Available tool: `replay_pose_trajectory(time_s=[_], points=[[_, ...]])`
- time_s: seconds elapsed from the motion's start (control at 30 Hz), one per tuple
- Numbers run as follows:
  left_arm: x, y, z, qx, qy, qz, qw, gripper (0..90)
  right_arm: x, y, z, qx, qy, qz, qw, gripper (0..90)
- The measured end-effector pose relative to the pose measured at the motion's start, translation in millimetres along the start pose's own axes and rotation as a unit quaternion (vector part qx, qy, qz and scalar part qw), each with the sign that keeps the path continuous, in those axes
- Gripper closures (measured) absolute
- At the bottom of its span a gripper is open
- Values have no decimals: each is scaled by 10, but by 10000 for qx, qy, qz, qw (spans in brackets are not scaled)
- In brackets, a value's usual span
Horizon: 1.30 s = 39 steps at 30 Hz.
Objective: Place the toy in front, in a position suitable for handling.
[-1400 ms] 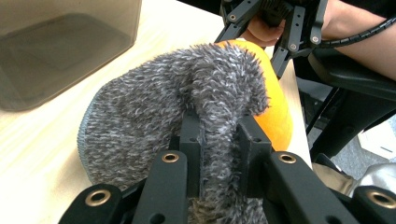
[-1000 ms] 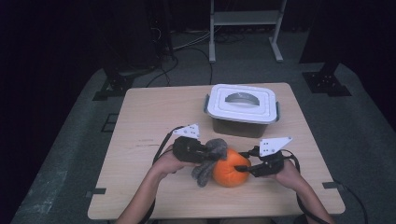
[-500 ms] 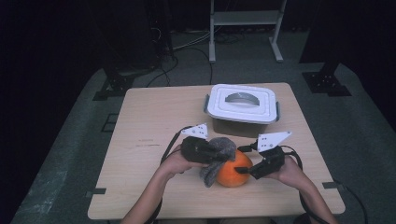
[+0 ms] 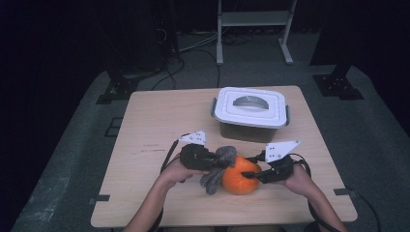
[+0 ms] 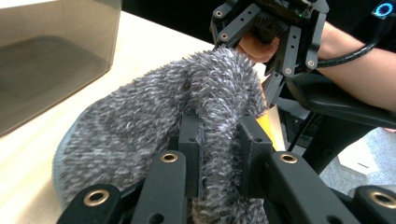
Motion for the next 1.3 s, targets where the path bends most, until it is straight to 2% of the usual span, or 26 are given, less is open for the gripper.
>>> replay_pose_trajectory(time_s=[0.13,0.23,0.4,0.5,0.57,0.73,0.83,0.93,1.03,1.1,1.2,1.3], points=[[84,-107,-19,-17,103,-25,9999,746,105,89,-2,58,-12,-186,9998,556],[159,-191,-49,-25,196,-78,9998,746,179,237,7,184,-169,-295,9993,558],[209,-317,-52,42,238,-124,9996,746,230,348,-7,394,46,-611,9973,554],[114,-272,-35,156,308,156,9993,745,137,364,-18,436,59,-470,9979,541],[82,-254,-25,140,236,54,9996,742,80,314,-30,423,101,-490,9979,540],[-35,-205,42,194,48,57,9998,739,-58,125,-94,325,186,-493,9981,524],[-17,-147,33,199,62,25,9998,739,-113,45,-137,244,342,-469,9980,491],[18,-115,33,234,123,101,9996,739,-62,18,-131,160,516,-356,9979,362],[39,-91,30,230,119,136,9996,739,54,-30,-81,27,449,-280,9986,281],[50,-65,17,203,121,127,9996,739,123,-30,-53,23,426,-333,9985,266],[68,-22,-13,161,135,122,9997,739,169,34,-21,-17,357,-253,9990,254],[52,-25,-23,148,171,209,9995,739,120,87,-23,3,223,-118,9997,334]])
Point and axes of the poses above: each handheld gripper's, and its own axes: y roughly forward along the jaws, x roughly out of its top, z roughly to its left, the point moved 6 cm from there along y, roughly forward along the jaws, and after that the axes turned 9 degrees about -z, right-handed, at the moved point
